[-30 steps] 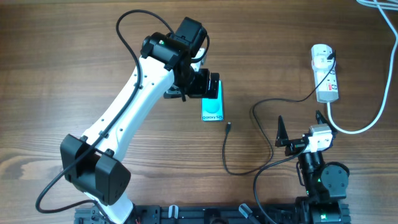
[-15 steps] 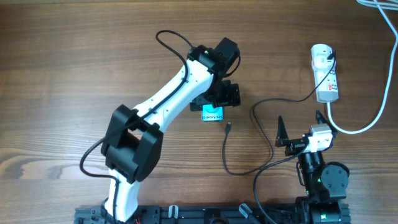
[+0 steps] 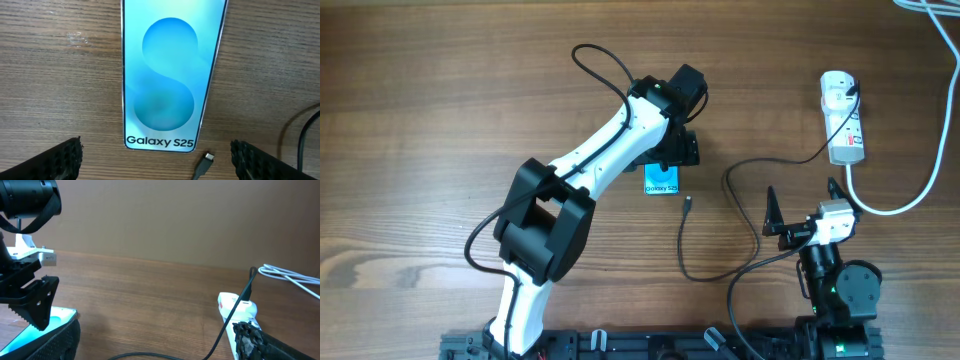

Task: Plug charger to phone and switch on socket
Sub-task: 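Lower the left gripper over the light-blue phone, aligning with its top edge, then close the left gripper on the phone's top edge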

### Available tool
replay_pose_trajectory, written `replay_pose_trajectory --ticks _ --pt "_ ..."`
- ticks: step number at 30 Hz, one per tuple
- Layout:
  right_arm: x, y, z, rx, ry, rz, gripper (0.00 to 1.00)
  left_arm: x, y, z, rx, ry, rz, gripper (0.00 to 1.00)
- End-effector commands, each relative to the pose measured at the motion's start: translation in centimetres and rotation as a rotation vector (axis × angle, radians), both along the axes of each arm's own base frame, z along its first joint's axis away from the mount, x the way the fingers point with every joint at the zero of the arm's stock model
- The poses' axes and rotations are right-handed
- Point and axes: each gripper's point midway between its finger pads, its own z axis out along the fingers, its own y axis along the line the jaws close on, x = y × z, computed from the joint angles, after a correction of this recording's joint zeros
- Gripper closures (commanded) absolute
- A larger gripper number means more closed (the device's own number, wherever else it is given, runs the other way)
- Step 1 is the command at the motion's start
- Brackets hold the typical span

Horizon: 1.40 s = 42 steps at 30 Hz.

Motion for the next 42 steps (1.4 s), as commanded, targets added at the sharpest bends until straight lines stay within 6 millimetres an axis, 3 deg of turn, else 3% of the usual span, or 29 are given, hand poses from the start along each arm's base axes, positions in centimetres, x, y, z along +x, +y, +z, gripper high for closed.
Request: replay_pose_trajectory --ticks 1,5,9,30,37,42 --pt "0.0 -0.3 0.1 -0.002 -0.006 -0.017 0.00 0.5 -0.2 -0.2 0.009 -0.020 -0.021 0.00" --pt "0.0 -0.3 0.1 -0.002 -0.006 -0.017 0.00 0.9 -0.5 -0.4 0.000 -0.032 -0.021 0.00" --pt "0.0 -0.3 0.1 -0.002 -0.006 -0.017 0.00 0.2 0.1 -2.3 0.038 0.018 -0.021 0.00" --pt "0.0 -0.3 0.1 -0.002 -0.006 -0.017 0.00 1.4 -0.4 -2.3 0.025 -0.036 -0.019 0.00" --pt "0.0 -0.3 0.1 -0.002 -0.006 -0.017 0.01 1.4 -0.3 -3.8 0.018 -0.046 -0.020 0.00" --pt "0.0 -0.3 0.1 -0.002 -0.006 -0.018 0.00 1.8 -1.2 -3.7 -0.004 -0.075 -0.028 0.00"
